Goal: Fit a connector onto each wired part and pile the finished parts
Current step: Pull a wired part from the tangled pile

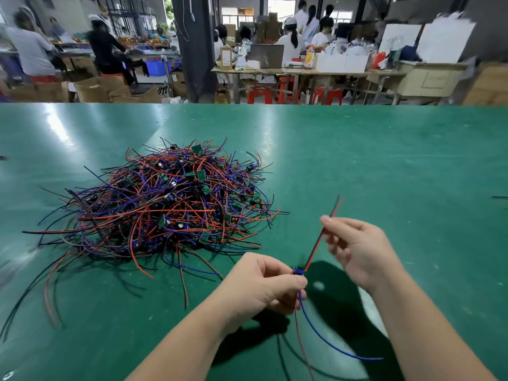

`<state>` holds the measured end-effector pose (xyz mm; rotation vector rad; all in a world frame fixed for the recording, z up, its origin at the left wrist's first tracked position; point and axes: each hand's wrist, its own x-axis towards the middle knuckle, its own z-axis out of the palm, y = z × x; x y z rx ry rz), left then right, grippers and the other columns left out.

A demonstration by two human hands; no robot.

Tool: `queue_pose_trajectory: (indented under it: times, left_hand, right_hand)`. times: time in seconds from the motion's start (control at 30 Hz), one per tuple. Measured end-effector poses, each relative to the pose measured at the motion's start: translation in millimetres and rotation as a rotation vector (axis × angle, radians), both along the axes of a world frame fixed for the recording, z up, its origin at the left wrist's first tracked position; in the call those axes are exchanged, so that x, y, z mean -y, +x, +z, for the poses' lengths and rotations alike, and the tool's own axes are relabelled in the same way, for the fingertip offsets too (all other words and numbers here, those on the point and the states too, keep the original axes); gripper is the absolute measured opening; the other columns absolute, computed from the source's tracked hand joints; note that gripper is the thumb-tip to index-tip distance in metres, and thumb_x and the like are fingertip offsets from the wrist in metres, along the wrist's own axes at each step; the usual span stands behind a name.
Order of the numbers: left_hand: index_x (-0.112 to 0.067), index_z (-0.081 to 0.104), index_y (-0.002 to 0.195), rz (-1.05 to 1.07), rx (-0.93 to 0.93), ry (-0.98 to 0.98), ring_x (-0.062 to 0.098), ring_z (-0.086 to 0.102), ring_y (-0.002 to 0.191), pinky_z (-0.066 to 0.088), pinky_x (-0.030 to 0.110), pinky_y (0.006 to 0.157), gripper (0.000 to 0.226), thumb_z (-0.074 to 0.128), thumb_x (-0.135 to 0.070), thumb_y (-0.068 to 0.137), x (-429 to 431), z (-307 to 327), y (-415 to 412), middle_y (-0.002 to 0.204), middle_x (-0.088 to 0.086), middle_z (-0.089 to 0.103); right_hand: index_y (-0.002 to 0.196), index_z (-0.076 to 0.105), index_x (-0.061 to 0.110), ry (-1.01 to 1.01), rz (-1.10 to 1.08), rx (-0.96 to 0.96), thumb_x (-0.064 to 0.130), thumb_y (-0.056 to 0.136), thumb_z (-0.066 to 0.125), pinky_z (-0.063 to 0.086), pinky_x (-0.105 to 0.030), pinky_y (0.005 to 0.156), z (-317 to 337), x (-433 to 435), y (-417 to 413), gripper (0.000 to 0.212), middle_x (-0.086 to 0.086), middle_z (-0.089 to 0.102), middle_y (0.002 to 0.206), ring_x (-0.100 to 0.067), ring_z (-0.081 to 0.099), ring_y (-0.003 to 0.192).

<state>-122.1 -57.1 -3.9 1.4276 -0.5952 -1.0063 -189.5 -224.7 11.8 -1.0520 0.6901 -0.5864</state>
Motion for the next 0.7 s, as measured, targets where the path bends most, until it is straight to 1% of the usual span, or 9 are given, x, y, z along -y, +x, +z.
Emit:
queue_pose_trajectory:
  times: [0.13, 0.27, 0.33, 0.4, 0.5, 0.57, 0.6, 0.67, 0.7]
  left_hand:
    - [-0.01, 0.071, 0.067, -0.12, -0.001, 0.018, 0.016, 0.064, 0.056, 0.056, 0.028, 0.059, 0.017, 0.07, -0.005, 0.083, -5, -1, 0, 0.068, 0.009, 0.069]
    - [-0.011, 0.071, 0.064, -0.064, 0.02, 0.008, 0.015, 0.062, 0.055, 0.054, 0.025, 0.056, 0.018, 0.072, -0.01, 0.081, -7, 0, 4, 0.068, 0.01, 0.069]
    - [-0.009, 0.071, 0.066, 0.078, 0.008, -0.014, 0.013, 0.061, 0.056, 0.053, 0.022, 0.055, 0.016, 0.073, -0.015, 0.081, -4, -1, 6, 0.066, 0.01, 0.067]
    - [-0.003, 0.069, 0.076, 0.219, -0.004, -0.039, 0.01, 0.061, 0.054, 0.053, 0.02, 0.053, 0.015, 0.071, -0.017, 0.08, -1, -5, 11, 0.065, 0.008, 0.066]
    - [-0.001, 0.068, 0.084, 0.298, 0.043, -0.057, 0.008, 0.061, 0.053, 0.052, 0.019, 0.05, 0.01, 0.068, -0.011, 0.083, 0, -10, 15, 0.07, 0.007, 0.068]
    - [-0.01, 0.069, 0.088, 0.25, 0.15, -0.04, 0.008, 0.06, 0.051, 0.049, 0.018, 0.046, 0.004, 0.066, -0.007, 0.087, 0, -11, 15, 0.069, 0.003, 0.066]
    - [-0.016, 0.068, 0.092, 0.219, 0.213, -0.026, 0.007, 0.06, 0.05, 0.048, 0.018, 0.045, 0.013, 0.064, -0.005, 0.088, 0, -13, 15, 0.069, 0.001, 0.063]
    - [-0.029, 0.066, 0.1, 0.18, 0.345, -0.007, 0.007, 0.06, 0.055, 0.047, 0.019, 0.048, 0.031, 0.062, -0.001, 0.089, -1, -16, 16, 0.078, 0.002, 0.062]
    - [-0.035, 0.065, 0.105, 0.173, 0.449, -0.007, 0.008, 0.06, 0.06, 0.049, 0.02, 0.054, 0.039, 0.061, -0.001, 0.088, -1, -18, 18, 0.084, 0.001, 0.066]
  right_hand:
    - [0.078, 0.062, 0.003, 0.154, -0.165, 0.115, 0.001, 0.085, 0.064, 0.043, -0.01, 0.042, -2, 27, -8, 0.008, 0.0, 0.062, 0.05, -0.002, 0.055, 0.042]
    - [0.081, 0.057, 0.004, 0.155, -0.324, 0.187, -0.003, 0.089, 0.06, 0.05, -0.012, 0.052, -9, 36, -10, 0.011, -0.008, 0.062, 0.068, -0.009, 0.063, 0.053]
    - [0.08, 0.054, 0.008, 0.056, -0.281, 0.158, 0.0, 0.089, 0.061, 0.052, -0.016, 0.054, -7, 33, -10, 0.013, -0.007, 0.057, 0.075, -0.015, 0.063, 0.059]
    - [0.08, 0.057, 0.01, -0.107, -0.044, 0.119, 0.008, 0.083, 0.067, 0.052, -0.019, 0.052, -7, 18, -9, 0.01, -0.006, 0.06, 0.07, -0.016, 0.064, 0.058]
    - [0.079, 0.07, 0.015, -0.499, 0.328, -0.055, 0.02, 0.069, 0.079, 0.054, -0.026, 0.058, -13, -14, -3, 0.014, 0.001, 0.07, 0.07, -0.014, 0.066, 0.063]
    - [0.076, 0.074, 0.015, -0.72, 0.368, -0.147, 0.013, 0.072, 0.081, 0.055, -0.033, 0.066, -19, -29, 2, 0.009, 0.001, 0.073, 0.072, -0.013, 0.065, 0.065]
    - [0.075, 0.074, 0.015, -0.781, 0.348, -0.164, 0.011, 0.074, 0.08, 0.055, -0.036, 0.068, -21, -32, 4, 0.007, 0.0, 0.074, 0.071, -0.013, 0.066, 0.065]
    - [0.072, 0.074, 0.018, -0.799, 0.305, -0.157, 0.011, 0.074, 0.08, 0.056, -0.04, 0.07, -21, -31, 4, 0.009, 0.0, 0.074, 0.07, -0.013, 0.067, 0.065]
    - [0.071, 0.075, 0.02, -0.783, 0.295, -0.141, 0.011, 0.073, 0.081, 0.057, -0.04, 0.069, -20, -30, 2, 0.011, 0.0, 0.073, 0.069, -0.013, 0.067, 0.064]
